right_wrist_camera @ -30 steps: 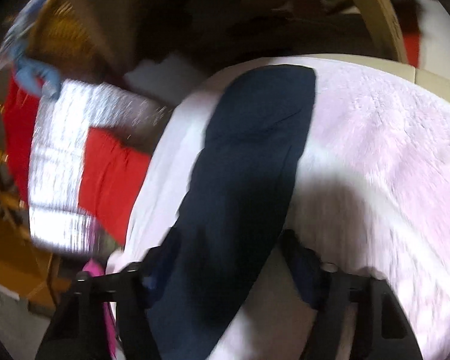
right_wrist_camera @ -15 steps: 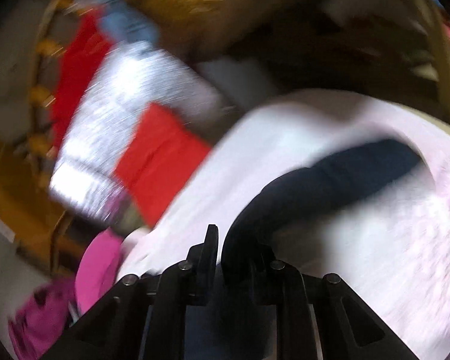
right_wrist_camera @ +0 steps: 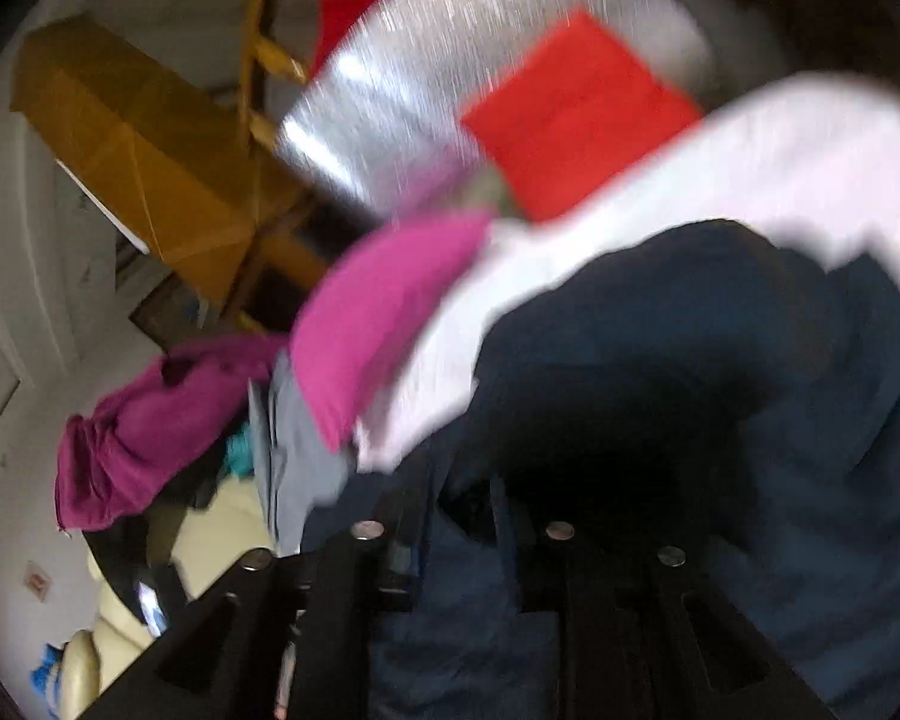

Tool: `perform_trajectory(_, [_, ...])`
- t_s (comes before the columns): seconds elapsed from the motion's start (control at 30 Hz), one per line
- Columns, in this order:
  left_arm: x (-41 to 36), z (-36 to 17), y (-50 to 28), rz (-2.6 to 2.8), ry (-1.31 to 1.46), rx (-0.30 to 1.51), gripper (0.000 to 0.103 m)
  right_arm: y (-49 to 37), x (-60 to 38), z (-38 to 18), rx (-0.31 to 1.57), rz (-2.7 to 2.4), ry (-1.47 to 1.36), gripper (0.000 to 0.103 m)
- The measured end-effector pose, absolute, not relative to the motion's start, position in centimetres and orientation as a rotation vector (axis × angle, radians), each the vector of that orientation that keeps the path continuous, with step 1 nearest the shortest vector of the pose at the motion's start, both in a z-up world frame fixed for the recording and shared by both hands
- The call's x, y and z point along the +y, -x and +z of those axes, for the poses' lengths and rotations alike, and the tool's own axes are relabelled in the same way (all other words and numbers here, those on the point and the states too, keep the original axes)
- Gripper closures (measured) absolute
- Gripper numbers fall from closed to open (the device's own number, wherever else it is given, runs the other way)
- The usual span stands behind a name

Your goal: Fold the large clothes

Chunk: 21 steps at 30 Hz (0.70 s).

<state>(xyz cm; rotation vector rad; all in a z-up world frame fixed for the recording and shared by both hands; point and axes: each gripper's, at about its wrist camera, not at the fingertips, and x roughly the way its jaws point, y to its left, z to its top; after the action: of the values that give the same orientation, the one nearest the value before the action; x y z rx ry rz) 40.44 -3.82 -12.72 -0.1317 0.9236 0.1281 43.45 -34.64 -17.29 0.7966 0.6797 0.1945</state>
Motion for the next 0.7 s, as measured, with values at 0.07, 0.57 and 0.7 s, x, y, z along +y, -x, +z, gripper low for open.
perform_trajectory(0.07, [-2.9, -13.4, -40.2, 0.140, 0.151, 0.932, 0.000, -44.7, -32.9, -20.2, 0.799, 0.211, -0.834, 0.026])
perform_trajectory(0.57, [-5.2, -14.5, -41.4, 0.073, 0.140, 0.962, 0.000, -40.8, -44.6, -21.7, 0.634, 0.110, -1.099, 0.025])
perform_trajectory(0.7, [-4.6, -14.6, -41.7, 0.111, 0.126, 0.964, 0.000, -44.0, -44.5, -23.4, 0.685, 0.004, -1.122, 0.026])
